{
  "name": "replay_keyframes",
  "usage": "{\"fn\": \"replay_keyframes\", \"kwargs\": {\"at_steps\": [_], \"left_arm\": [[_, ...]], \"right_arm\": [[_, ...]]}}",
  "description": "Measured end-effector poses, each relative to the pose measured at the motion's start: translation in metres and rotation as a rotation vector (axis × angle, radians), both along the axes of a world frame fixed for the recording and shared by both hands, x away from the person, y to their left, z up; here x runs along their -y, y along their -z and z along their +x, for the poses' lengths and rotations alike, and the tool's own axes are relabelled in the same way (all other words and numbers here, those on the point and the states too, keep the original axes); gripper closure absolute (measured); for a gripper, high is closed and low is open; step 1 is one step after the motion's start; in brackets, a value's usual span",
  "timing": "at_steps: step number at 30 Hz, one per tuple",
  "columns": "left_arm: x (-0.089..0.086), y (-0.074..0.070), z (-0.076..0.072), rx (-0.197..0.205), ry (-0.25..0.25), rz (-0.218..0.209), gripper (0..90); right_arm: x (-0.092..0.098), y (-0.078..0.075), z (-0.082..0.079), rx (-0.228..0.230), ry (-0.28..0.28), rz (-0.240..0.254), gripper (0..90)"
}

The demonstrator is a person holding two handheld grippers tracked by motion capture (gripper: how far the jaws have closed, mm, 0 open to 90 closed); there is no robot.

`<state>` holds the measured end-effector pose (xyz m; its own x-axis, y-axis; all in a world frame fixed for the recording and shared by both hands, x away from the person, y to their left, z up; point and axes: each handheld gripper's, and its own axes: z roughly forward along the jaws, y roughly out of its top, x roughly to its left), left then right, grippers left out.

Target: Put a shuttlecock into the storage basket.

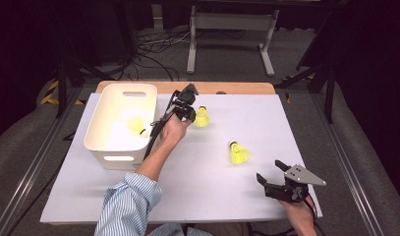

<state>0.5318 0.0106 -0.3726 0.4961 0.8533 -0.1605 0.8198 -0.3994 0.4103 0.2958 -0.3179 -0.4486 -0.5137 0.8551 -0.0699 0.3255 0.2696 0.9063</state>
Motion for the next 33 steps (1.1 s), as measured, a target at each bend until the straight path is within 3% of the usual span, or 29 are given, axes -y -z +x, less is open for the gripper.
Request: {"fn": "replay_keyframes", "kwargs": {"at_steps": [24, 33], "left_arm": [[-0.003, -0.021, -0.014, 0.003, 0.026, 0.027, 89.2], [-0.016, -0.033, -0.019, 0.02, 0.014, 0.029, 89.2]], "right_arm": [[0.0, 0.0, -0.001, -0.002, 0.002, 0.0, 16.6], [0.0, 0.0, 0.0, -0.003, 0.0, 0.001, 16.6]]}}
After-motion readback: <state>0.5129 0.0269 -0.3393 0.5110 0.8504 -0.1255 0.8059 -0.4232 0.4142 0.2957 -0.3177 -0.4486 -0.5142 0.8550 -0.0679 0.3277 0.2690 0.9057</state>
